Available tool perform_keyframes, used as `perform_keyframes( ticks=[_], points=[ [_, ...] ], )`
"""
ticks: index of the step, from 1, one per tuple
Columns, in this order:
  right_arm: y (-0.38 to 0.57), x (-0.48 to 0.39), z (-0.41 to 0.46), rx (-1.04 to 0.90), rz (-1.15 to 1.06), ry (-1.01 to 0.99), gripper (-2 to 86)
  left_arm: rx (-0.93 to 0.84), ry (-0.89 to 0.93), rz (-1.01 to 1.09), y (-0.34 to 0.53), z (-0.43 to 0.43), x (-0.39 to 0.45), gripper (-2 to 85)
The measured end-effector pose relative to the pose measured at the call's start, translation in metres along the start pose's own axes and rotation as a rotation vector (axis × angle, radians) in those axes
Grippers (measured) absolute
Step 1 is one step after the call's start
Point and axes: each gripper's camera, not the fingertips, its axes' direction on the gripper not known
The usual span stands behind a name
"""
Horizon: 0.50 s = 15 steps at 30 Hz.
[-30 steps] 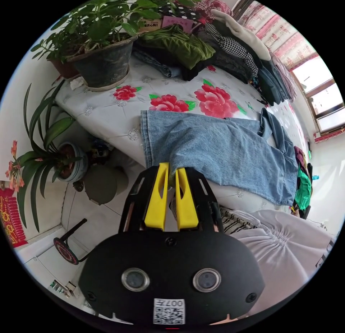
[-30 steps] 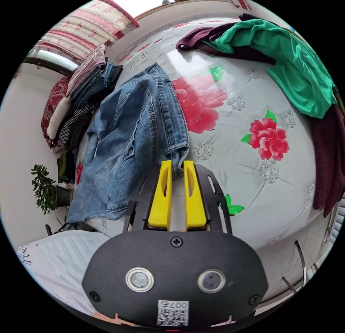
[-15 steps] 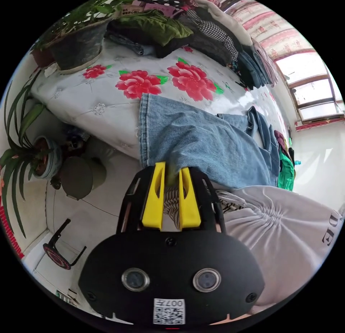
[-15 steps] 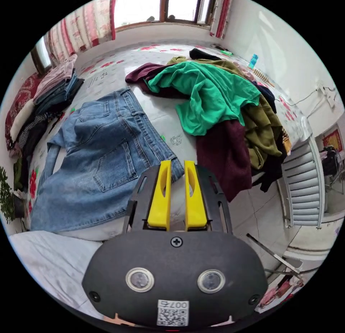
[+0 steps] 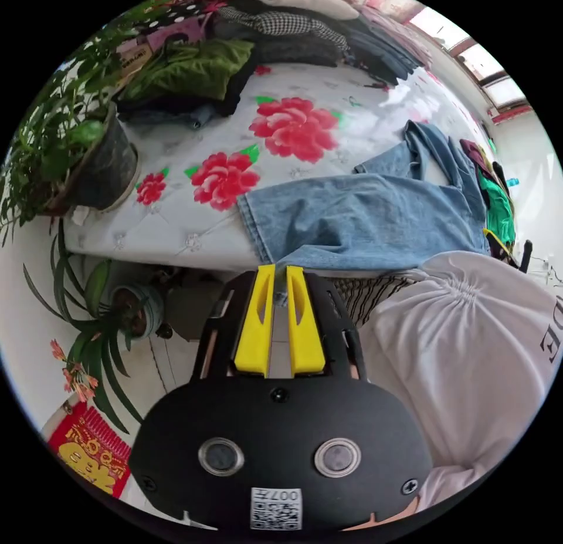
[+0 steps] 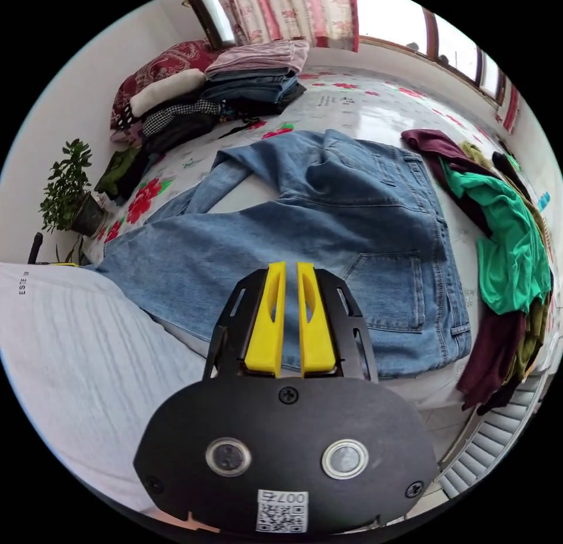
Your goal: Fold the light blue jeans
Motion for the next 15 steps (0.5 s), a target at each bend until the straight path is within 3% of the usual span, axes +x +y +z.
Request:
perform_keyframes(
  ticks=[4,8,11,15],
  points=[
    [-0.018,-0.056,0.048,-0.157,-0.099,-0.018,0.6,0.176,0.114,-0.155,0.011,-0.015,-0.035,0.4],
    [-0.022,-0.083,0.065,-0.172,-0.098,-0.006,0.1,0.348,0.255,-0.06,-0.02,-0.021,-0.024,1.8],
    [-0.039,-0.098,0.067,-0.176,-0.106,-0.026,0.1,0.294,0.339,0.09,-0.079,0.011,0.025,5.9],
    [-0.059,-0.115,0.062,-0.142,-0.102,-0.05,0.1,0.237,0.309,0.294,-0.161,0.067,0.118,10.3]
  ],
)
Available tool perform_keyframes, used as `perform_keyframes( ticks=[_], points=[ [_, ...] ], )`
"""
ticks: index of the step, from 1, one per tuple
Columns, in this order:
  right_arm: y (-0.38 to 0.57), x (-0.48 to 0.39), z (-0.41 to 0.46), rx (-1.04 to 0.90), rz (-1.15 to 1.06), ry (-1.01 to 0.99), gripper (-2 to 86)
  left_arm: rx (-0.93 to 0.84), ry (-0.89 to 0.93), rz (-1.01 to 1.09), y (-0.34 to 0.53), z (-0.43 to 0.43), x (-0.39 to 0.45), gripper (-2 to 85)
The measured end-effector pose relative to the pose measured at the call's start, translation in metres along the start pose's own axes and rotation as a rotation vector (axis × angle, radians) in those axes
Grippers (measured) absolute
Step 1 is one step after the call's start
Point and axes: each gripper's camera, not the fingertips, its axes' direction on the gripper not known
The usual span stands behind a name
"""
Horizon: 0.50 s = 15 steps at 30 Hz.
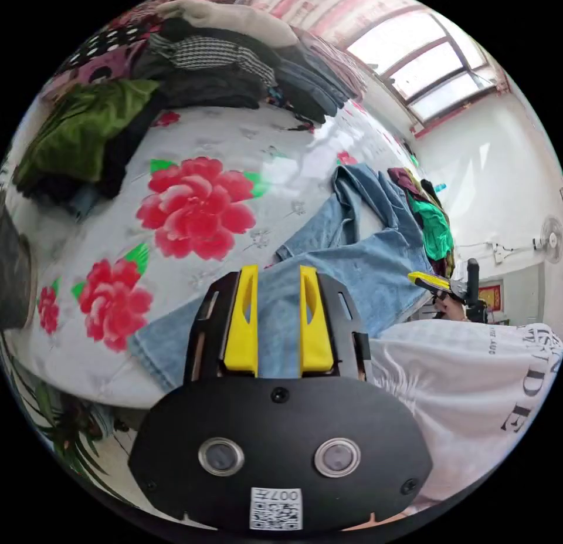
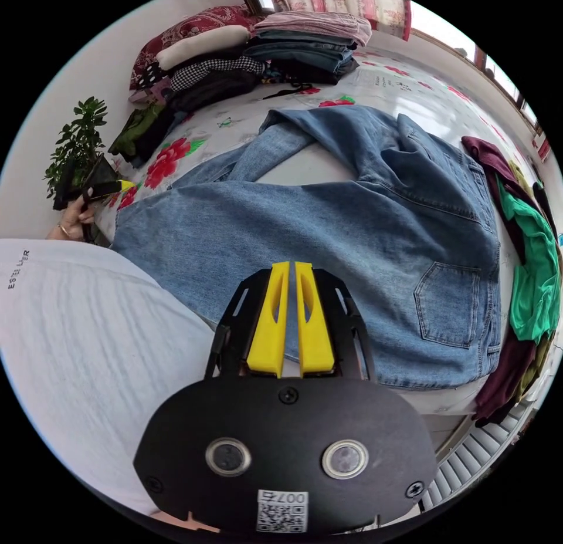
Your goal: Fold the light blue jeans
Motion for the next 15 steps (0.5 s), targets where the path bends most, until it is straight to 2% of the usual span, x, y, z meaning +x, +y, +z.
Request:
perform_keyframes(
  ticks=[5,6,8,9,11,13,15],
  points=[
    [-0.005,-0.023,-0.008,0.007,0.017,0.004,0.1,-0.204,-0.035,0.1,-0.066,0.09,0.041,9.4],
    [-0.003,-0.025,-0.008,0.007,0.019,0.013,0.1,-0.196,-0.197,0.139,-0.072,0.096,0.055,8.0],
    [0.007,-0.029,-0.007,-0.003,0.042,0.039,0.1,-0.223,-0.301,0.283,-0.075,0.111,0.079,0.6],
    [0.01,-0.029,-0.007,-0.008,0.052,0.041,0.1,-0.235,-0.353,0.389,-0.074,0.117,0.092,0.0],
    [0.021,-0.025,-0.003,-0.023,0.102,0.036,0.0,-0.267,-0.333,0.473,-0.081,0.119,0.096,-0.6],
    [0.026,-0.022,-0.001,-0.033,0.136,0.032,0.0,-0.236,-0.307,0.465,-0.098,0.101,0.086,-0.8],
    [0.03,-0.018,-0.002,-0.034,0.161,0.037,0.1,-0.107,-0.315,0.402,-0.131,0.048,0.062,-0.7]
  ],
)
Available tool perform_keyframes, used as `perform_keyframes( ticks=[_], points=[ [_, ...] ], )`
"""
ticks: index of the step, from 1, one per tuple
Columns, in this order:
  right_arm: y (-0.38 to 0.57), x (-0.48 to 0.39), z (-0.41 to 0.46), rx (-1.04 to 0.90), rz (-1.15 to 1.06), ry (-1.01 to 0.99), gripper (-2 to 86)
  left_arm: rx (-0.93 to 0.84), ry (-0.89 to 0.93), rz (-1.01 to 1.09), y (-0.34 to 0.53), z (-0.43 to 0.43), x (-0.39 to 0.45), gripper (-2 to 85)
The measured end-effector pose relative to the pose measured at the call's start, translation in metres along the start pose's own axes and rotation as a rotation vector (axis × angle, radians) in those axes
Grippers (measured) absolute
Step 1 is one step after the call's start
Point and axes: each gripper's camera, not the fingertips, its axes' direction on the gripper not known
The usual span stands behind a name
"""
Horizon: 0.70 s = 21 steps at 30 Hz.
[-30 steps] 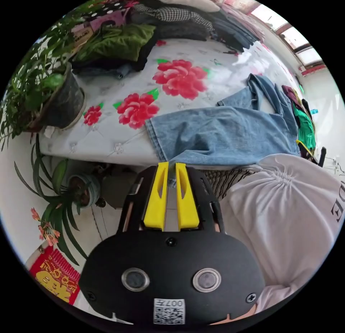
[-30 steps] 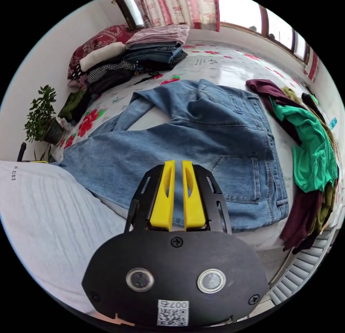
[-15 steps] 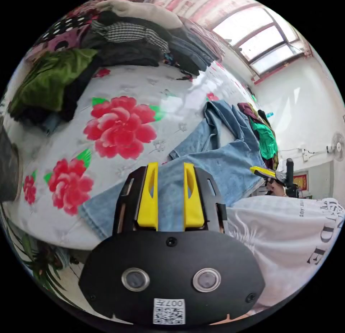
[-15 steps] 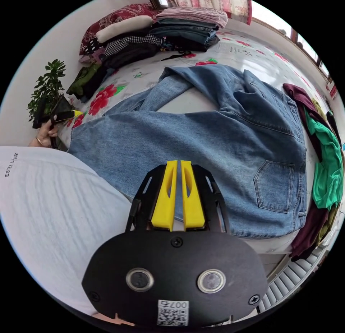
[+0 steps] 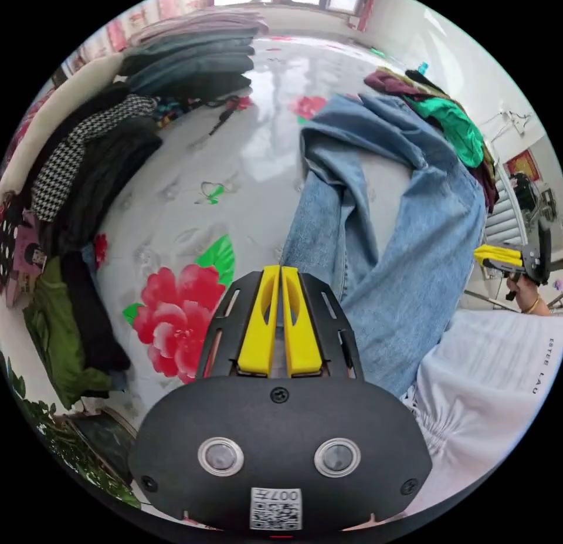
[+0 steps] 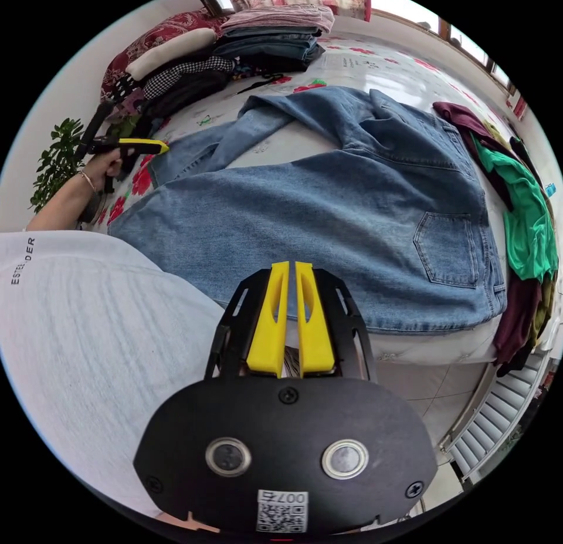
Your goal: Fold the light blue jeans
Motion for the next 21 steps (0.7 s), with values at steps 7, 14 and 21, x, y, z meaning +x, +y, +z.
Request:
perform_keyframes(
  ticks=[7,14,21],
  points=[
    [-0.008,0.015,0.006,0.035,0.077,-0.038,0.1,0.138,-0.346,-0.282,-0.014,-0.101,-0.117,5.9],
    [-0.022,0.022,0.017,0.033,0.081,-0.056,0.3,0.101,-0.195,-0.383,0.038,-0.045,-0.079,10.0],
    [-0.007,0.03,0.066,-0.108,0.014,0.046,0.2,-0.186,-0.148,-0.335,0.111,0.047,0.04,6.8]
  ],
)
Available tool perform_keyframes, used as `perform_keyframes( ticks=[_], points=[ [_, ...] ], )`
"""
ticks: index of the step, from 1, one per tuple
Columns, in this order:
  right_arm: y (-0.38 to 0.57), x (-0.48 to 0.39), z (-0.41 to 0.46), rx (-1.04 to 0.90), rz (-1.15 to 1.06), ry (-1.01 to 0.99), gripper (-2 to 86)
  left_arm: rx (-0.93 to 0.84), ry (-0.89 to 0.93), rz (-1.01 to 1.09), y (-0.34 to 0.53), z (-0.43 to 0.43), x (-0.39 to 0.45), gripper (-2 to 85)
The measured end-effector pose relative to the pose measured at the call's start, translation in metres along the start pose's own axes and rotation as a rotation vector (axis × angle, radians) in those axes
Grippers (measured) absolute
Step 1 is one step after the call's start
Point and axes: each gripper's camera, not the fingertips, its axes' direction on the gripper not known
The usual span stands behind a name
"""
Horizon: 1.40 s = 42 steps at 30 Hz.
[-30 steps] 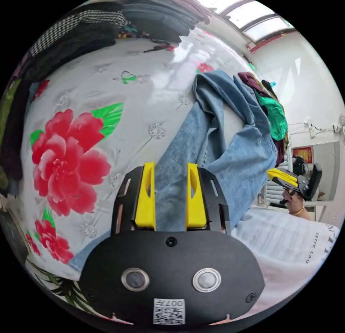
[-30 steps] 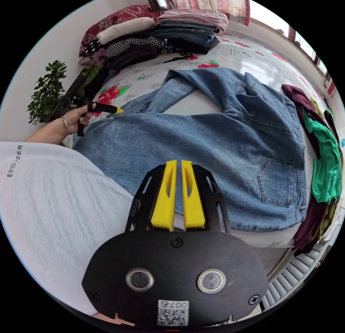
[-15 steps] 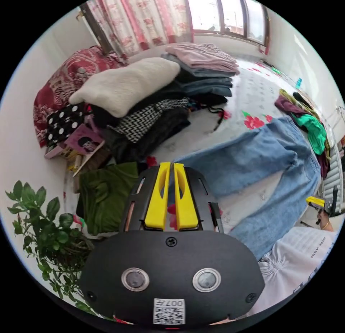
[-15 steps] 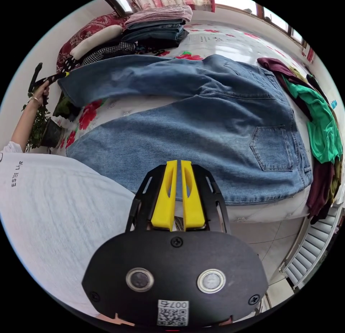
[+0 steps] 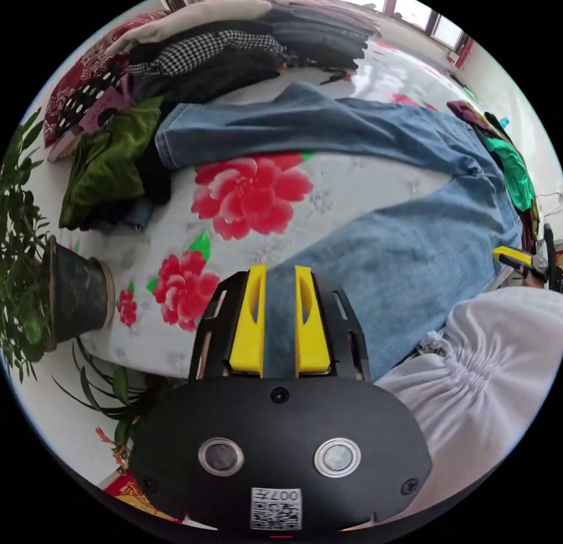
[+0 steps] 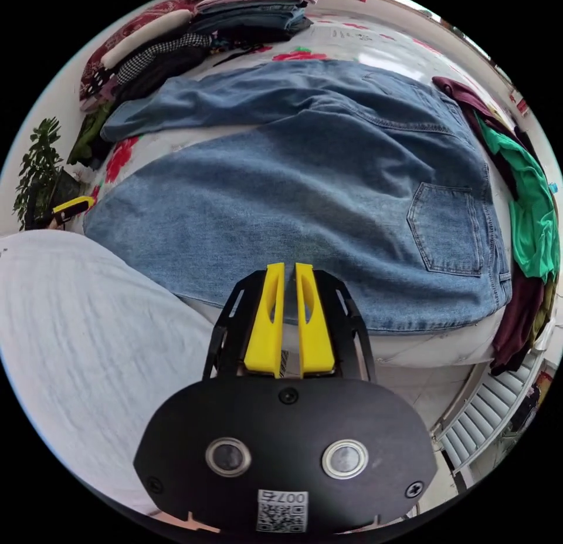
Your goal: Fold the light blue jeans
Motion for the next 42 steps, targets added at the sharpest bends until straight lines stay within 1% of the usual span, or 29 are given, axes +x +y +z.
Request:
perform_keyframes(
  ticks=[2,3,5,6,7,8,9,11,15,19,21,24,27,31,33,34,36,37,38,40,42],
  points=[
    [0.004,-0.005,0.004,0.032,-0.03,0.019,0.1,-0.051,0.019,-0.011,0.009,0.017,0.007,5.8],
    [0.003,-0.006,0.005,0.024,-0.037,0.016,0.1,0.012,0.036,-0.025,0.012,0.015,0.007,5.4],
    [-0.009,-0.007,0.004,-0.035,-0.088,-0.01,0.2,-0.025,0.084,-0.066,0.002,0.018,0.002,4.9],
    [-0.014,-0.007,0.001,-0.039,-0.107,-0.019,0.3,-0.024,0.093,-0.097,-0.008,0.014,-0.001,4.8],
    [-0.021,-0.006,-0.011,0.005,-0.137,-0.023,0.5,-0.001,0.093,-0.097,-0.012,0.01,-0.002,4.8],
    [-0.029,-0.003,-0.027,0.078,-0.152,0.0,0.9,0.05,0.087,-0.079,-0.023,0.0,-0.002,4.7],
    [-0.034,-0.001,-0.035,0.107,-0.157,0.016,1.2,0.081,0.071,-0.051,-0.036,-0.009,-0.001,4.8],
    [-0.065,0.01,-0.063,0.172,-0.188,0.066,2.7,0.102,0.034,-0.011,-0.061,-0.02,-0.001,5.4],
    [-0.129,0.032,-0.095,0.17,-0.246,0.099,4.4,0.146,-0.046,0.117,-0.129,-0.046,0.002,6.4],
    [-0.202,0.051,-0.127,0.221,-0.317,0.208,6.3,0.128,-0.139,0.198,-0.195,-0.055,0.002,7.4],
    [-0.234,0.058,-0.13,0.219,-0.347,0.262,6.8,0.067,-0.189,0.265,-0.24,-0.047,0.007,8.1],
    [-0.291,0.072,-0.121,0.174,-0.398,0.315,7.2,-0.012,-0.224,0.343,-0.293,-0.026,0.014,8.9],
    [-0.348,0.086,-0.1,0.115,-0.446,0.36,7.8,-0.095,-0.217,0.394,-0.34,0.001,0.02,9.9],
    [-0.426,0.109,-0.047,-0.04,-0.504,0.394,8.0,-0.215,-0.251,0.478,-0.383,0.041,0.029,11.6],
    [-0.452,0.123,-0.019,-0.119,-0.514,0.424,7.7,-0.31,-0.291,0.543,-0.399,0.069,0.038,12.2],
    [-0.466,0.132,0.0,-0.175,-0.517,0.434,7.5,-0.307,-0.262,0.571,-0.402,0.069,0.04,11.9],
    [-0.48,0.143,0.026,-0.265,-0.529,0.425,6.4,-0.366,-0.26,0.637,-0.41,0.074,0.045,10.8],
    [-0.483,0.144,0.026,-0.272,-0.582,0.347,5.5,-0.376,-0.253,0.647,-0.41,0.075,0.045,10.6],
    [-0.483,0.147,0.028,-0.295,-0.608,0.315,4.7,-0.402,-0.176,0.678,-0.408,0.077,0.048,7.2],
    [-0.481,0.155,0.027,-0.295,-0.603,0.276,3.3,-0.398,-0.166,0.69,-0.403,0.078,0.053,3.8],
    [-0.478,0.161,0.025,-0.304,-0.58,0.273,1.8,-0.352,-0.204,0.664,-0.393,0.077,0.055,0.5]
  ],
)
